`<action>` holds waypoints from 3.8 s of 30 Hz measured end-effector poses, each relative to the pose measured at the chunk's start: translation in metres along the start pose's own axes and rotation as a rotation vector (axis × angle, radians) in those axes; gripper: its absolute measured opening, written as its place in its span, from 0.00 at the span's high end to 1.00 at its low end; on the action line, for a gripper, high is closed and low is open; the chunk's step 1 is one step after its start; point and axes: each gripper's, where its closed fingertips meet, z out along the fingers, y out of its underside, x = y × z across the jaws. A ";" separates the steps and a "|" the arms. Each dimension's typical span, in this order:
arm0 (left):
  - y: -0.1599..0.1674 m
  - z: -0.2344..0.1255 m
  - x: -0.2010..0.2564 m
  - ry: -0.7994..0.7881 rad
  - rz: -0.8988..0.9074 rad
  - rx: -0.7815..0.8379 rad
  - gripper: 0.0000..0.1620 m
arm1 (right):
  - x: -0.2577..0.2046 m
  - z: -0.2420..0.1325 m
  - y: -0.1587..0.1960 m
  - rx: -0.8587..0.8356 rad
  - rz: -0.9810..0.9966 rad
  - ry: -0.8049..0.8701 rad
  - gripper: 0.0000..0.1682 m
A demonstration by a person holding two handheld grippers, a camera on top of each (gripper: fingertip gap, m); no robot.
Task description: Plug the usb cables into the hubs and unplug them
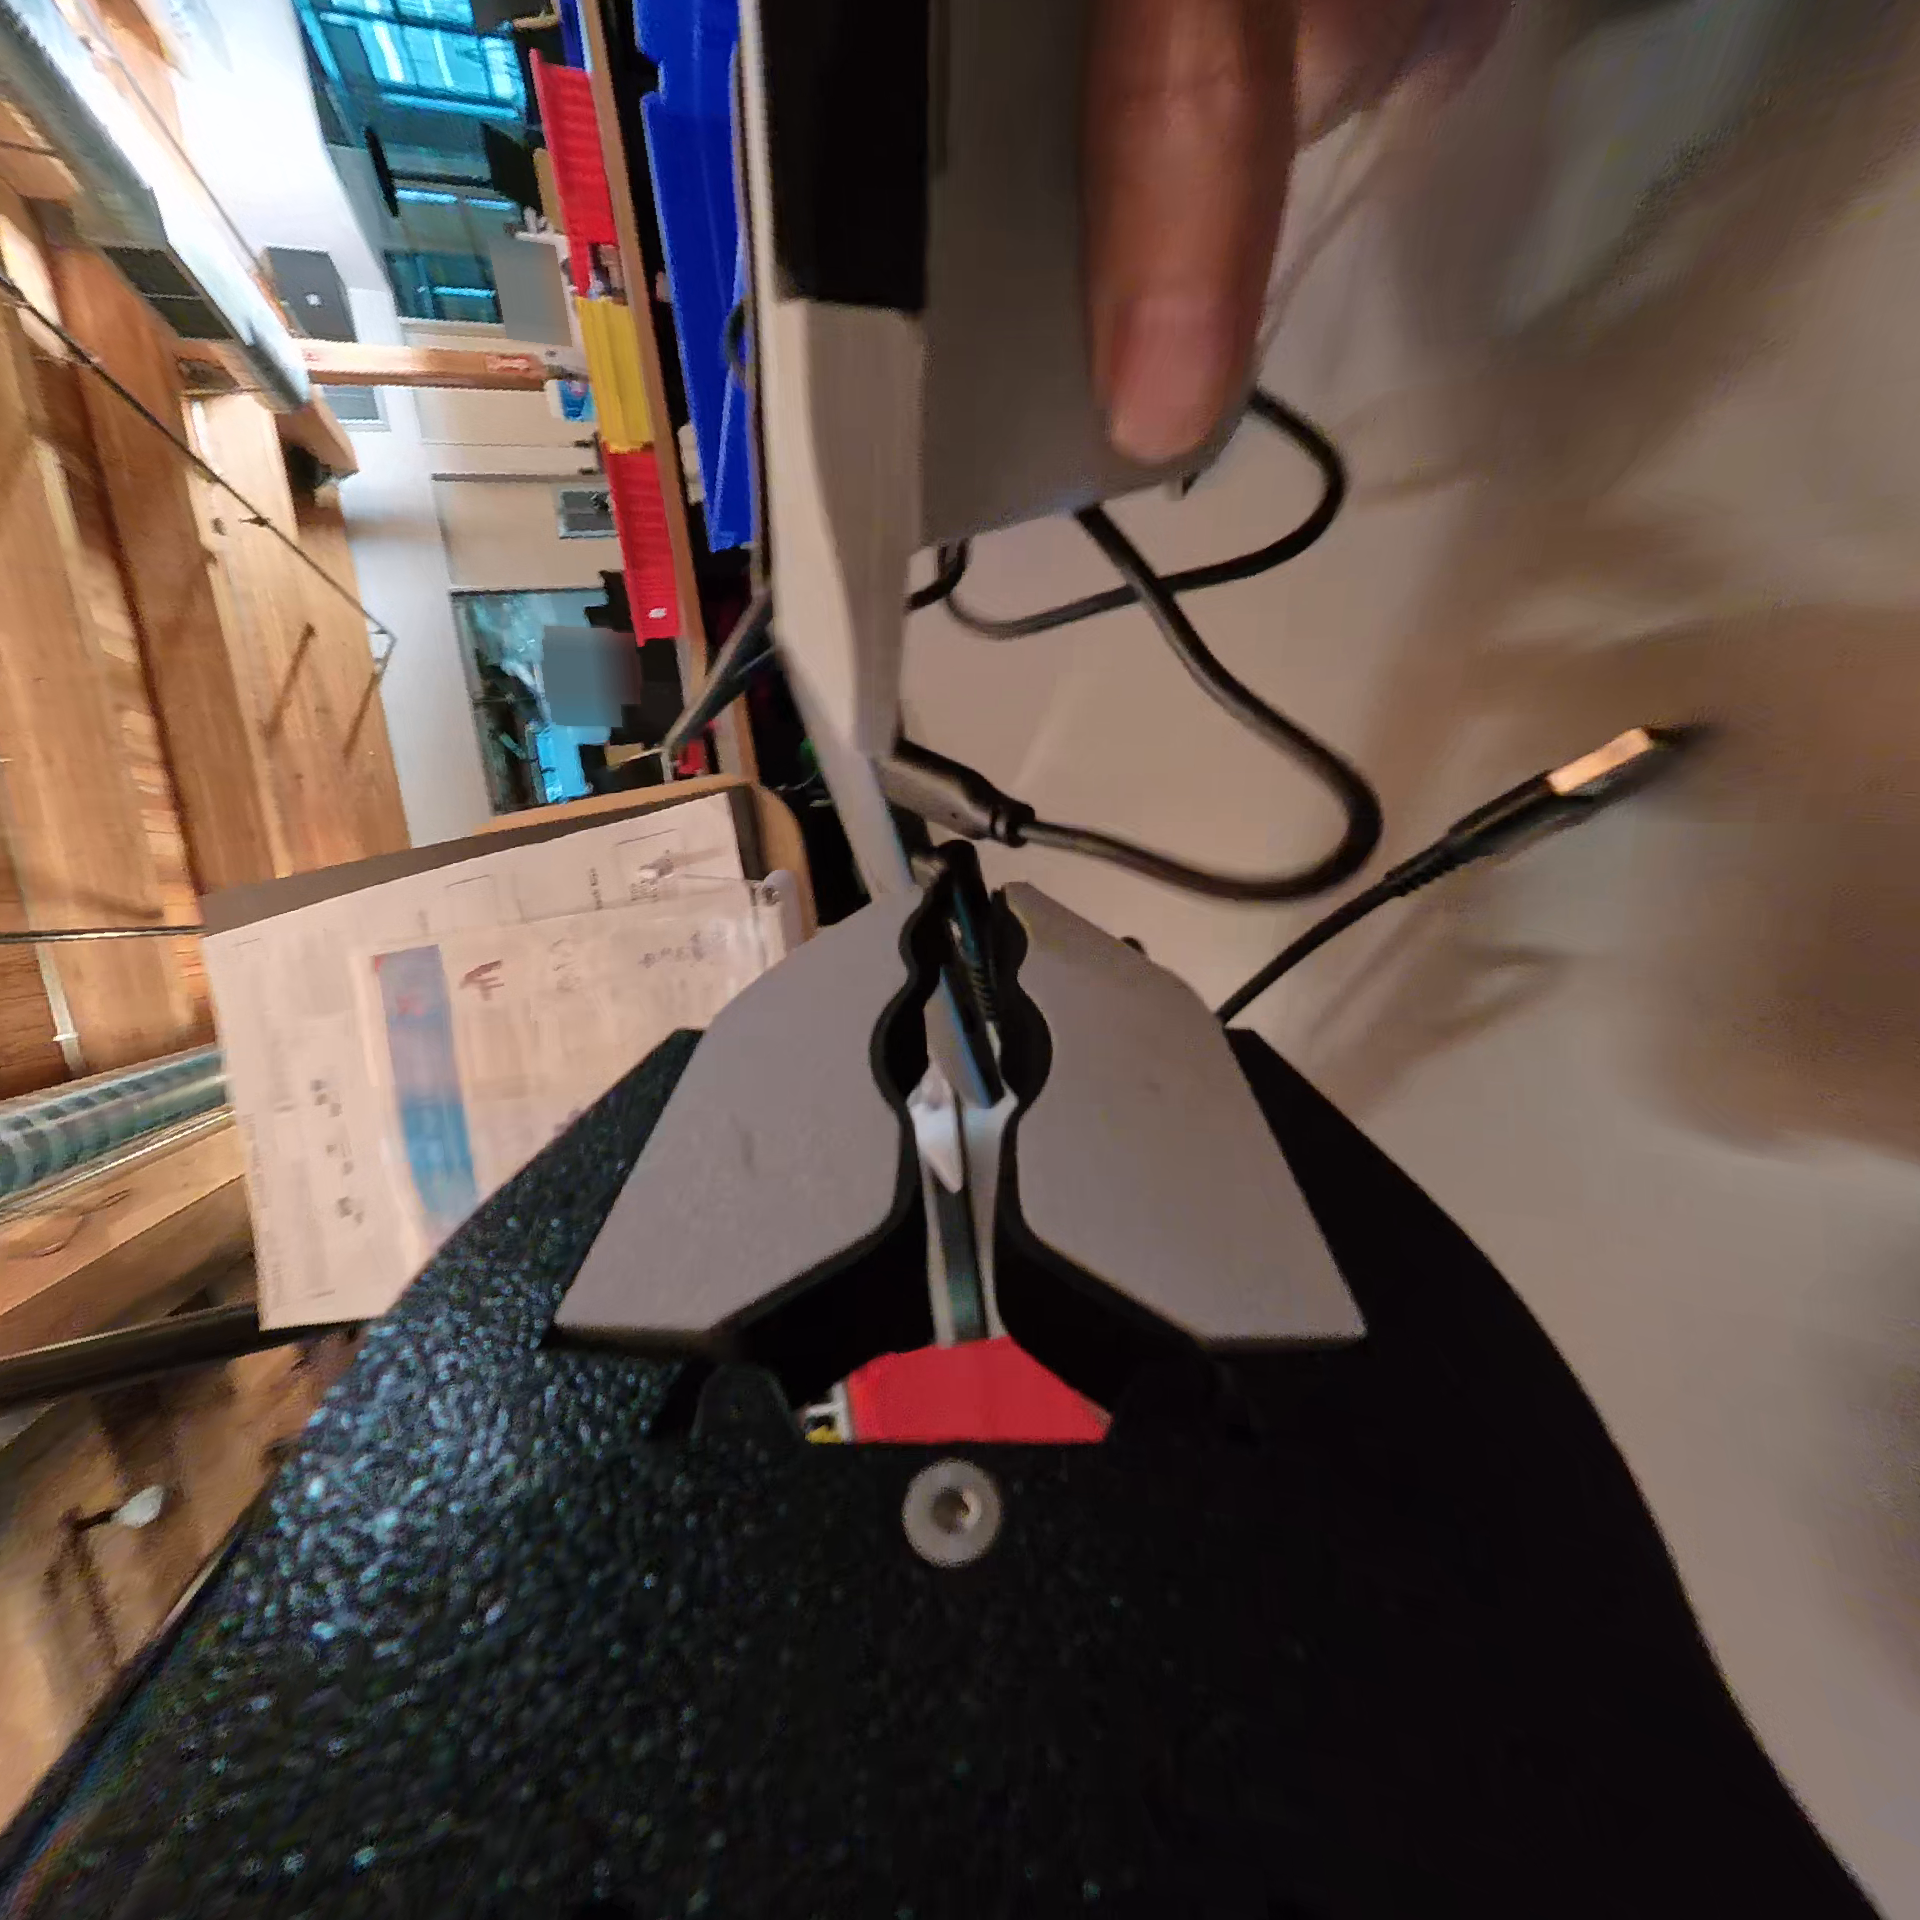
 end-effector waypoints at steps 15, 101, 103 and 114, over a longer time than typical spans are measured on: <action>-0.006 0.004 -0.006 -0.314 -0.066 0.058 0.95 | 0.011 -0.004 0.002 -0.025 0.051 0.014 0.86; 0.007 -0.008 -0.017 -0.208 0.087 0.083 0.96 | 0.005 0.003 0.009 -0.082 -0.015 0.022 0.86; 0.008 -0.007 -0.015 -0.191 0.085 0.078 0.96 | 0.005 0.004 0.011 -0.091 -0.026 0.033 0.86; 0.011 -0.005 -0.011 -0.175 0.207 0.030 0.96 | 0.000 0.005 0.019 -0.158 -0.029 0.004 0.85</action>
